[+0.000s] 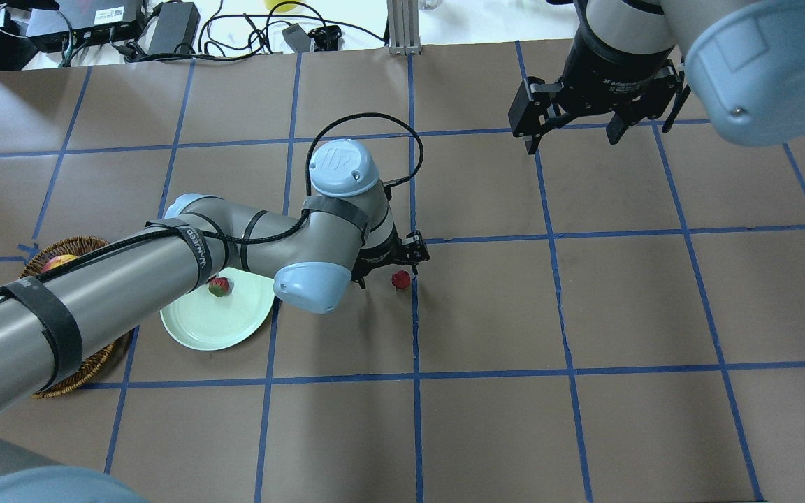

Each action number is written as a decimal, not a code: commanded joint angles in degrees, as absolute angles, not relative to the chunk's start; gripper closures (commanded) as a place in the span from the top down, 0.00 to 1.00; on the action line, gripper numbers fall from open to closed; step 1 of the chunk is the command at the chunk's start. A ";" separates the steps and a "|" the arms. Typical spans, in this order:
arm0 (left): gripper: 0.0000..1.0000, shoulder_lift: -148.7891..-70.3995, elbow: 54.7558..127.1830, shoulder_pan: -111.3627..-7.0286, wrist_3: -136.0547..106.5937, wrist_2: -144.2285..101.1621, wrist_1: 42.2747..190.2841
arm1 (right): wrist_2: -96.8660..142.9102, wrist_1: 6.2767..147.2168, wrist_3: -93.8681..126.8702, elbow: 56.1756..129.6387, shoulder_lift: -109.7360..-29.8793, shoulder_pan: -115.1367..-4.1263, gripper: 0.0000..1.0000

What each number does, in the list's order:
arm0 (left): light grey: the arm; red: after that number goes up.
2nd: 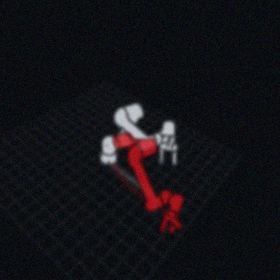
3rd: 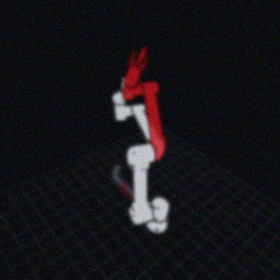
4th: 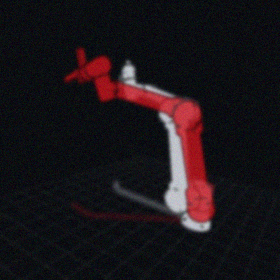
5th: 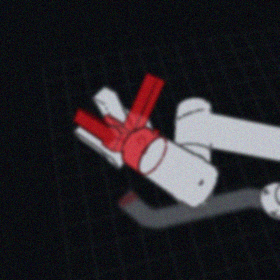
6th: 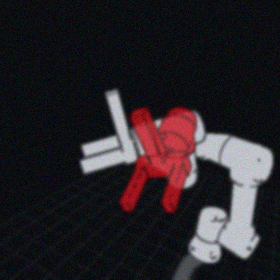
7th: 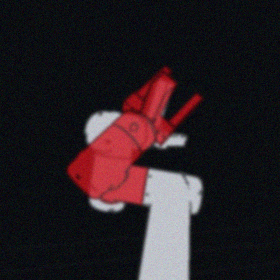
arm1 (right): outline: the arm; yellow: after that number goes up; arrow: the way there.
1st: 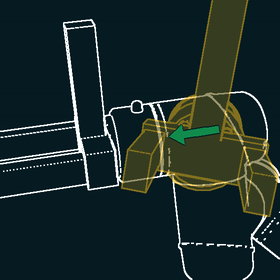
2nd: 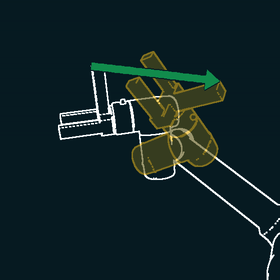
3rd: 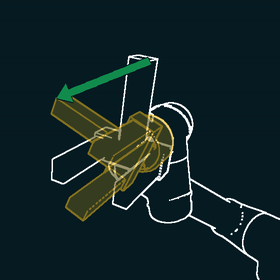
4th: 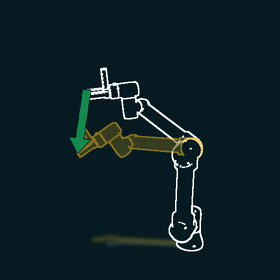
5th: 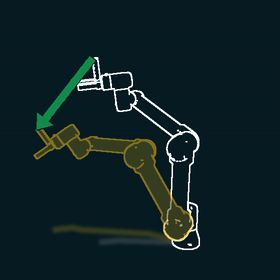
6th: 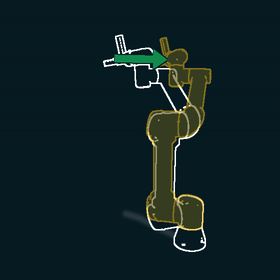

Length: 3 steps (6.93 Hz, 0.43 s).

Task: Collect all strawberries into plate
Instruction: 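Reach the left gripper to the last strawberry and grasp it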

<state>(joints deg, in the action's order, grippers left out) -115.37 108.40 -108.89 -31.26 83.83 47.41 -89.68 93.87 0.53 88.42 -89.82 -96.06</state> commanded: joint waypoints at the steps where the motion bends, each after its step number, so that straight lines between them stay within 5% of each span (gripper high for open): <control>1: 0.87 -116.10 108.37 -109.33 -31.03 83.76 47.37 | -89.65 93.87 0.44 88.42 -89.82 -96.06 1.00; 3: 0.39 -116.10 108.28 -109.42 -31.11 83.67 47.81 | -89.65 93.96 0.44 88.42 -89.82 -96.06 1.00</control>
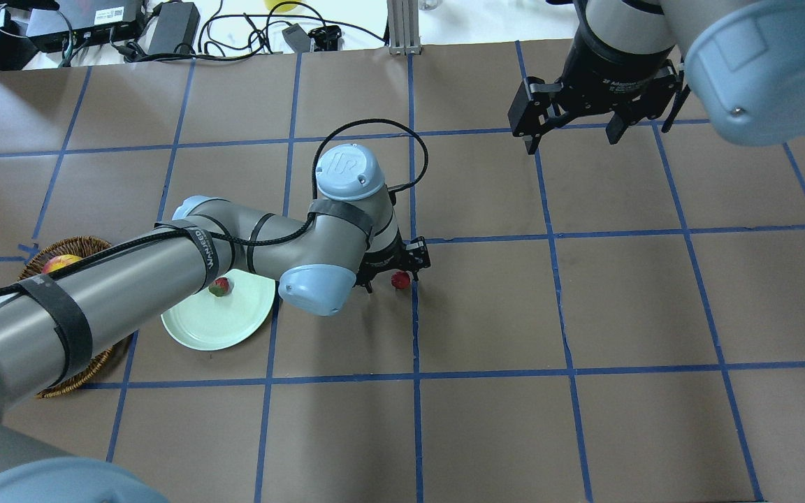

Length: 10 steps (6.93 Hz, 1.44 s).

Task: Collect all strawberries into plate
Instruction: 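Carry the last strawberry into the plate with the left gripper and release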

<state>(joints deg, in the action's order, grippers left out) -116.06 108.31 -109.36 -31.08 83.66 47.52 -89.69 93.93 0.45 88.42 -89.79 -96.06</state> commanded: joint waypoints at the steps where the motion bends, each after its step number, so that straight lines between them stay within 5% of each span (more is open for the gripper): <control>1: 0.31 -116.02 108.28 -109.60 -31.37 83.58 47.73 | -89.65 93.96 0.53 88.42 -89.82 -96.06 1.00; 4: 0.04 -114.54 108.19 -110.39 -30.86 83.58 47.37 | -89.74 93.96 0.70 88.33 -89.82 -96.06 1.00; 10: 0.04 -103.98 105.99 -90.14 -0.23 90.88 58.01 | -89.65 94.31 2.02 87.72 -89.82 -96.15 1.00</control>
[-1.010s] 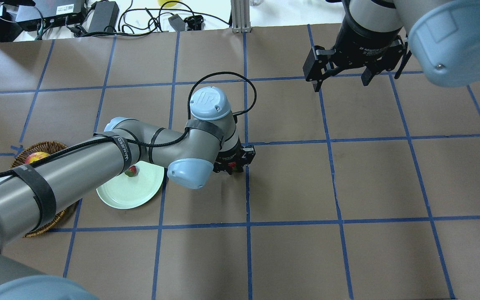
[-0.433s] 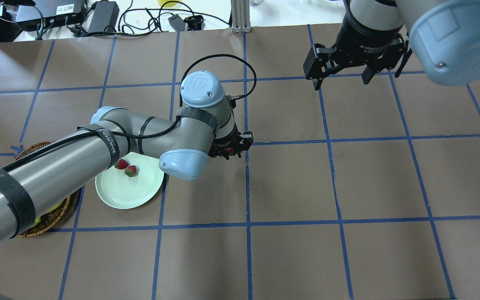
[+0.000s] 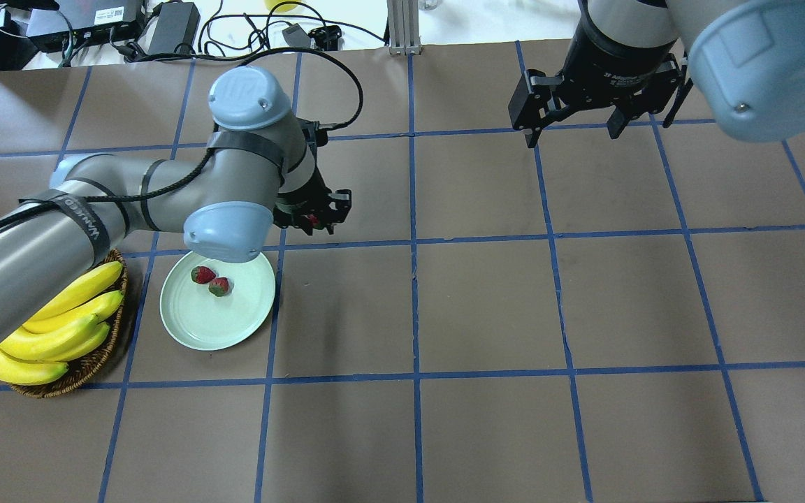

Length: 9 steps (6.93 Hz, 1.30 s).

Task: Collect all strawberries into plate
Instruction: 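Carry the last strawberry into the plate with the left gripper and release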

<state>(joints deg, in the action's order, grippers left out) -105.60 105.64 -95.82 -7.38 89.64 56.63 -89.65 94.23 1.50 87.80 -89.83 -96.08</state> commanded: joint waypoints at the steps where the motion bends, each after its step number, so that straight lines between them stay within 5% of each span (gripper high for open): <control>1: 0.04 -103.80 106.78 -86.00 5.04 90.70 58.79 | -89.65 94.22 2.37 87.63 -89.82 -96.15 1.00; 4: 0.01 -104.50 113.89 -81.83 13.09 90.09 55.47 | -89.65 94.22 3.95 87.80 -89.82 -96.33 1.00; 5: 0.12 -104.76 115.39 -81.83 13.10 90.17 55.46 | -89.65 94.22 3.96 87.80 -89.82 -96.33 1.00; 6: 0.39 -104.85 115.75 -81.83 12.92 89.91 55.55 | -89.65 94.31 3.87 87.98 -89.82 -96.24 1.00; 7: 0.96 -104.85 115.58 -81.83 12.48 90.00 55.81 | -89.65 94.22 3.87 87.98 -89.82 -96.24 1.00; 9: 1.00 -101.88 112.87 -82.26 12.39 90.79 58.07 | -89.65 94.22 3.87 88.07 -89.82 -96.24 1.00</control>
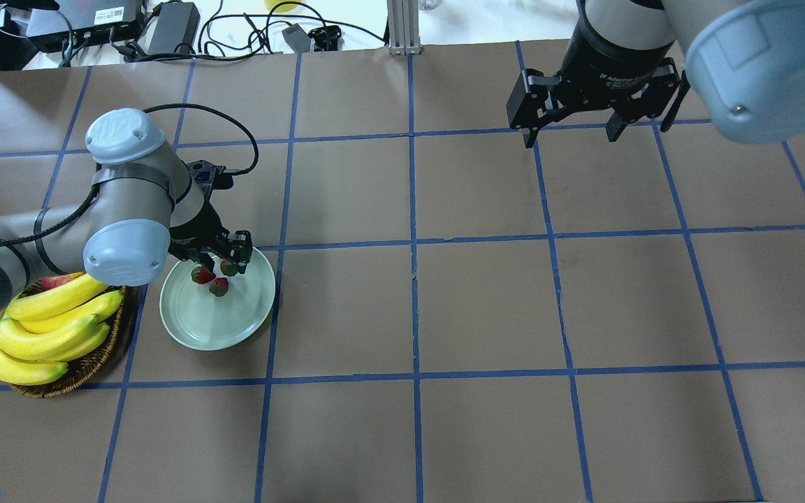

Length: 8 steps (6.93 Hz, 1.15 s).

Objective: Collect all strawberries into plate

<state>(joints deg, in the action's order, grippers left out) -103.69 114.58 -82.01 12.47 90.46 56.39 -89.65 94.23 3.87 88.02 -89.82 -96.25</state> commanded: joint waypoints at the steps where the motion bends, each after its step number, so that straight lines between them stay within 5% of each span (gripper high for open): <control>1: 1.00 -99.69 107.89 -82.53 12.39 90.53 65.58 | -89.65 94.22 3.87 88.07 -89.82 -96.24 1.00; 4: 1.00 -93.02 91.35 -85.15 11.87 90.53 87.69 | -89.65 94.22 3.87 88.15 -89.82 -96.15 1.00; 8: 1.00 -87.46 89.83 -90.09 11.86 90.35 87.71 | -89.65 94.22 3.69 88.24 -89.82 -96.15 1.00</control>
